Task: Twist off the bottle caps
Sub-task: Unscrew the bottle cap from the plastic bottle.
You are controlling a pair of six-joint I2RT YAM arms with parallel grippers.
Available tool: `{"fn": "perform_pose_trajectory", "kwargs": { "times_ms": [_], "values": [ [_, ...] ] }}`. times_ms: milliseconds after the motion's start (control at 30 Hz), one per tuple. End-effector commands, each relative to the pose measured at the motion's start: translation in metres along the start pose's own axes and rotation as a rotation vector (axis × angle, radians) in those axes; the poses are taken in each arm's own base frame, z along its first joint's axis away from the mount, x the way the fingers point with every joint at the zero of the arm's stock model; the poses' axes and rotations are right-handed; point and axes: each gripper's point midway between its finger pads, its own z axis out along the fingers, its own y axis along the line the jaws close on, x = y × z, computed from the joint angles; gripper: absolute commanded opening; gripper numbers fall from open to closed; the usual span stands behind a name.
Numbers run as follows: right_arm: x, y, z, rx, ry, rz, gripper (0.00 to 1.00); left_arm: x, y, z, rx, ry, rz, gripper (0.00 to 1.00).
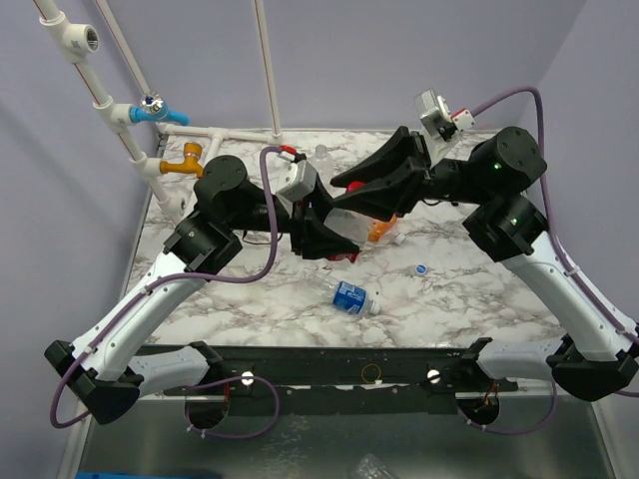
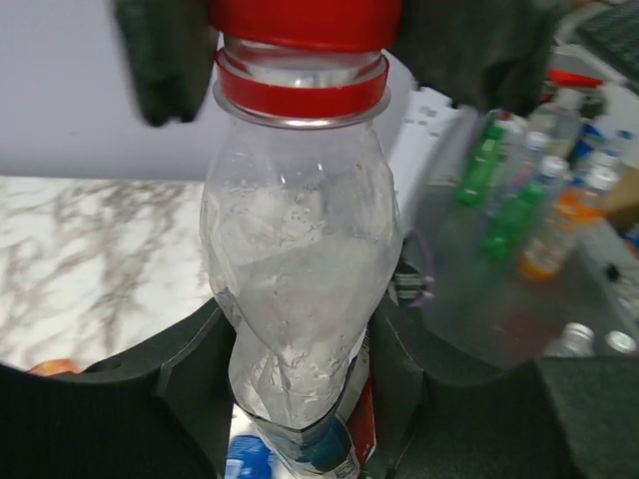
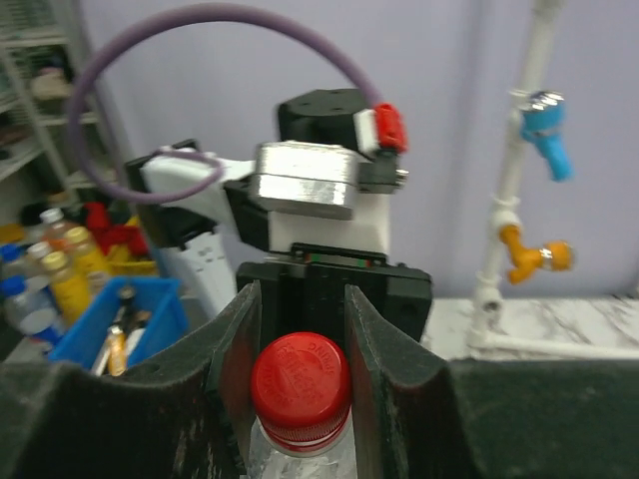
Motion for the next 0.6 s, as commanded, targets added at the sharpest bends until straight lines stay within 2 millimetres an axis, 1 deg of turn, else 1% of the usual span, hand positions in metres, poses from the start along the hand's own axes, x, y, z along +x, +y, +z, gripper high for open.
{"fn": "perform_pose_trajectory", "kwargs": {
  "times_ms": [0, 67, 133, 167, 200, 233, 267, 300, 367, 400, 433, 467, 567],
  "values": [
    [0.006, 0.060, -0.008, -0.368, 0.054, 0.017, 0.01, -0.014, -0.056, -0.012, 0.274, 0.025, -0.092, 0.00],
    [0.006, 0.055, -0.008, -0.335, 0.051, 0.016, 0.00, -0.015, -0.054, -0.012, 0.252, 0.016, -0.076, 0.00],
    [0.003, 0.044, -0.005, -0.246, 0.039, 0.002, 0.02, -0.015, -0.047, -0.012, 0.210, 0.006, -0.055, 0.00],
    [0.003, 0.030, -0.004, -0.157, 0.038, 0.008, 0.10, -0.014, -0.042, -0.011, 0.184, 0.002, -0.045, 0.00],
    [0.003, 0.017, -0.003, -0.074, 0.040, 0.010, 0.22, -0.012, -0.037, -0.011, 0.156, 0.001, -0.035, 0.00],
    [0.001, 0.001, -0.004, 0.027, 0.035, 0.009, 0.30, -0.011, -0.031, -0.011, 0.123, -0.002, -0.025, 0.00],
    [0.000, -0.013, -0.007, 0.114, 0.030, -0.003, 0.35, -0.009, -0.024, -0.010, 0.087, -0.003, -0.012, 0.00],
    [-0.002, -0.025, -0.011, 0.199, 0.025, -0.006, 0.48, -0.007, -0.018, -0.010, 0.055, -0.004, 0.002, 0.00],
    [-0.006, -0.040, -0.018, 0.300, 0.020, -0.020, 0.58, -0.004, -0.005, -0.010, -0.010, -0.005, 0.023, 0.00],
    [-0.007, -0.043, -0.020, 0.326, 0.018, -0.018, 0.69, -0.002, 0.001, -0.011, -0.042, -0.005, 0.035, 0.00],
    [-0.009, -0.047, -0.023, 0.357, 0.015, -0.017, 0.90, -0.001, 0.007, -0.011, -0.070, -0.005, 0.045, 0.00],
    [-0.010, -0.049, -0.024, 0.377, 0.015, -0.018, 1.00, 0.001, 0.014, -0.011, -0.102, -0.004, 0.052, 0.00],
    [-0.012, -0.056, -0.026, 0.424, 0.031, -0.001, 1.00, 0.002, 0.035, -0.012, -0.205, -0.005, 0.084, 0.00]
  ]
}}
